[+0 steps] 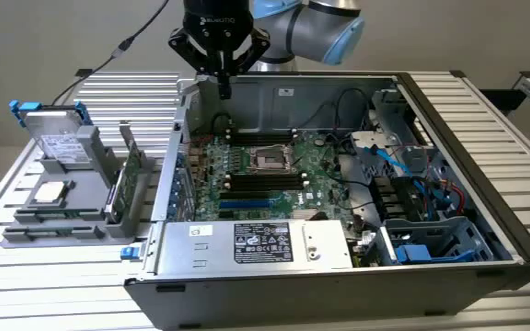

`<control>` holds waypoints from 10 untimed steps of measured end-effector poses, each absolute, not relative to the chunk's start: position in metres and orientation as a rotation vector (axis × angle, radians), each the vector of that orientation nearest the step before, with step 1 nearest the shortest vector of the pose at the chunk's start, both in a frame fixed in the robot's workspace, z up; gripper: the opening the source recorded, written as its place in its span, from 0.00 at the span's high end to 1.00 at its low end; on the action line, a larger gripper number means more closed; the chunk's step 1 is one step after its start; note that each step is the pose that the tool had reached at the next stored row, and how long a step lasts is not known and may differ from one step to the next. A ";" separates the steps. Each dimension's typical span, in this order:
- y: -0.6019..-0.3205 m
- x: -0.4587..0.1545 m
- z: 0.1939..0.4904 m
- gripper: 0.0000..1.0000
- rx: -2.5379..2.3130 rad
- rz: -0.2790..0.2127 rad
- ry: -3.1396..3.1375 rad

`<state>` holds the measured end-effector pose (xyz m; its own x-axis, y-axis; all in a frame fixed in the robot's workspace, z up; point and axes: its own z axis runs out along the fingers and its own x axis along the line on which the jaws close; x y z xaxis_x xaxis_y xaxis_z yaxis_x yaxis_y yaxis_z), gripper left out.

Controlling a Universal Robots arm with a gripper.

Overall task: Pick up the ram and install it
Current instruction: 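Reach for the ram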

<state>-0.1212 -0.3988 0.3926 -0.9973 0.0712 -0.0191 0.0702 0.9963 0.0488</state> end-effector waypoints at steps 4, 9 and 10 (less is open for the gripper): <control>-0.399 -0.121 0.393 0.90 0.110 0.075 3.118; -0.399 -0.127 0.393 0.90 0.109 0.074 3.118; -0.399 -0.131 0.393 0.90 0.108 0.075 3.118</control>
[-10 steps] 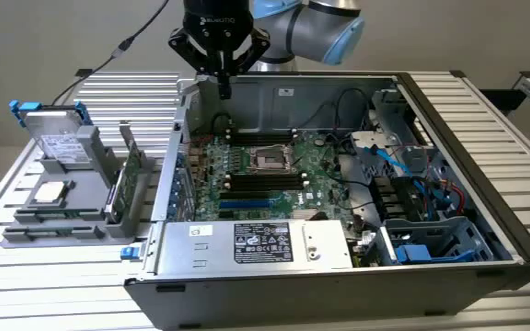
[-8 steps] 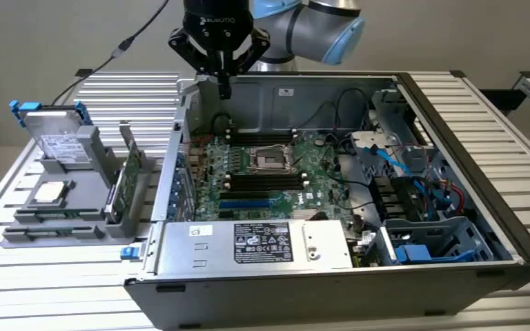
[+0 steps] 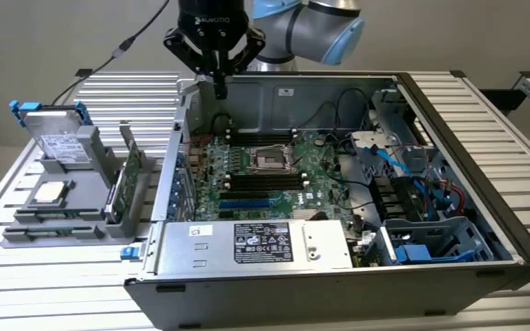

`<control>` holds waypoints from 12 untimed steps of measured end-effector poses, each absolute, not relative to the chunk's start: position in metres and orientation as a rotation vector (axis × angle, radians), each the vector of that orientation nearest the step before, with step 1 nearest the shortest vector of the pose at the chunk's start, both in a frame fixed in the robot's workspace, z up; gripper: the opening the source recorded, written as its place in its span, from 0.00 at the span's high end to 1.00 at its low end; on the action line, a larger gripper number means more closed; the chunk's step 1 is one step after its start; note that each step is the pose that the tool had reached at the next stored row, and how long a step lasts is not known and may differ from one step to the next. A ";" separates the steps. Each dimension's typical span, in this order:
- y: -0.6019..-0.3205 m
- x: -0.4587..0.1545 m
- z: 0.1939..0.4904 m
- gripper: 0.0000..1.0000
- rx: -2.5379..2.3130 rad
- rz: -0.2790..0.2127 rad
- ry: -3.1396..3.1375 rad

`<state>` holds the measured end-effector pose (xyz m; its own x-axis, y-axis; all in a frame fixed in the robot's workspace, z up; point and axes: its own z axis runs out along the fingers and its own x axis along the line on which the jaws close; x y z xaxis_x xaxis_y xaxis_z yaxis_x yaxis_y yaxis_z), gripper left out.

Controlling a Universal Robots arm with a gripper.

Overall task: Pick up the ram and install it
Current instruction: 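Reach for the ram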

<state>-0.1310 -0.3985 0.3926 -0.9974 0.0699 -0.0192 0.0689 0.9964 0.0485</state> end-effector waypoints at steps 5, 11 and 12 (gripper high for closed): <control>-0.399 -0.154 0.392 0.90 0.107 0.075 3.118; -0.399 -0.182 0.390 0.90 0.106 0.075 3.118; -0.399 -0.186 0.390 0.90 0.106 0.075 3.119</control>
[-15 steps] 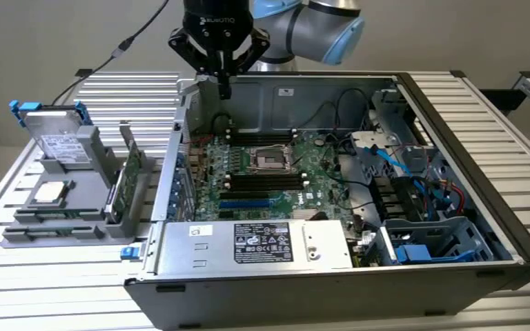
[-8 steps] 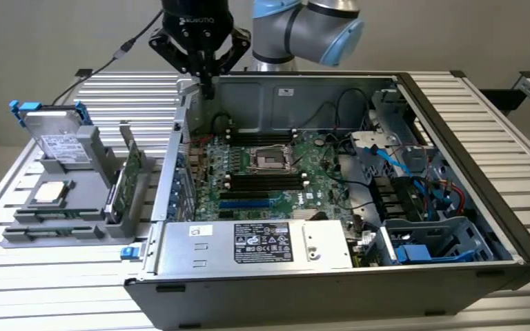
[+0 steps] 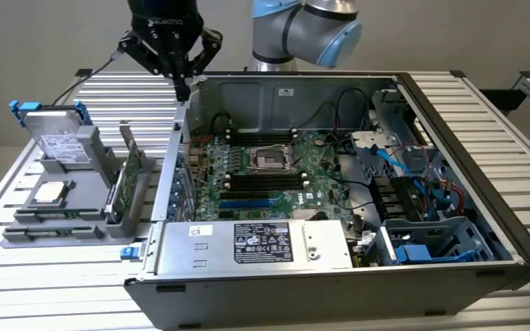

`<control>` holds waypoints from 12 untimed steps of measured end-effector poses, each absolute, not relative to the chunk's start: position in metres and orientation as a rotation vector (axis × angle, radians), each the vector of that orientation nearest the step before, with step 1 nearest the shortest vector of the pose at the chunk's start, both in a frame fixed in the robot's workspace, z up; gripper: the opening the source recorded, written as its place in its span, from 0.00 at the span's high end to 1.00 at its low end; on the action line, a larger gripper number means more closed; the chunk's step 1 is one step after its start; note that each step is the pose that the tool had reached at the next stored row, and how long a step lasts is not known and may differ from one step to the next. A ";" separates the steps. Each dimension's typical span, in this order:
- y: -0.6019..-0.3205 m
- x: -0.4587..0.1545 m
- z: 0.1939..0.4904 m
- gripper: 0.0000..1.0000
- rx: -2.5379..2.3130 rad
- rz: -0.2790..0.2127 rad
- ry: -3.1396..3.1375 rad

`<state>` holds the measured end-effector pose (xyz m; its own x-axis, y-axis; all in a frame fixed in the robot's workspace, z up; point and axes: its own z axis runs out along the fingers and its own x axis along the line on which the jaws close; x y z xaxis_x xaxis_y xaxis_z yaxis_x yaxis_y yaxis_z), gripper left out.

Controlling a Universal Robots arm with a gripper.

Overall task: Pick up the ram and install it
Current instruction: 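Reach for the ram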

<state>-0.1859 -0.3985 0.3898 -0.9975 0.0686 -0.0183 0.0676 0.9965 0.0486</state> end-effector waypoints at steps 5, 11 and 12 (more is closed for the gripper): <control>-0.399 -0.209 0.387 0.90 0.106 0.075 3.122; -0.401 -0.234 0.382 0.90 0.107 0.077 3.136; -0.401 -0.238 0.382 0.90 0.107 0.077 3.138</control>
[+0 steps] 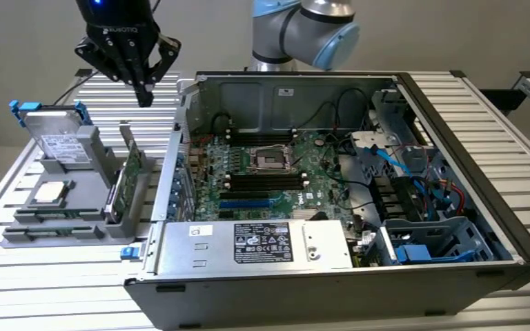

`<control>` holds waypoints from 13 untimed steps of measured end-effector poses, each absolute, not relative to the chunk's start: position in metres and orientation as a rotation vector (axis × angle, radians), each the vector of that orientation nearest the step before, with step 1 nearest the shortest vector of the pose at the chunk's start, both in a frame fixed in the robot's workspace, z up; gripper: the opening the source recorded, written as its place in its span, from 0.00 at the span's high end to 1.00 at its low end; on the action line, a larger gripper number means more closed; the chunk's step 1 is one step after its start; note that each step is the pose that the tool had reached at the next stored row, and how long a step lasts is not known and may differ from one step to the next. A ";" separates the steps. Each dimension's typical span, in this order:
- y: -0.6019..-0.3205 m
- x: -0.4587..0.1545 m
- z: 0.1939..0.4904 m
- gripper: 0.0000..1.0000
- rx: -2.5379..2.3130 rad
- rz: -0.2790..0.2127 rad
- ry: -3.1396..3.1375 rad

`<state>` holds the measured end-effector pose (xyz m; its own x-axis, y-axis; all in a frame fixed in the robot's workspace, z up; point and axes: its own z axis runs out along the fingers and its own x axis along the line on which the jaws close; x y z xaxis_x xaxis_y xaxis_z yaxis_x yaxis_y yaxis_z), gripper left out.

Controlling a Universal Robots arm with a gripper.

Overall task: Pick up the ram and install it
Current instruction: 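Reach for the ram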

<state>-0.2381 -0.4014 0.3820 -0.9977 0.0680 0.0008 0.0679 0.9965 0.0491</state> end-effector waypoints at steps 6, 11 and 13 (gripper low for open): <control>-0.402 -0.265 0.379 0.90 0.107 0.077 3.143; -0.403 -0.288 0.376 0.90 0.107 0.077 3.146; -0.404 -0.297 0.375 0.90 0.108 0.077 3.148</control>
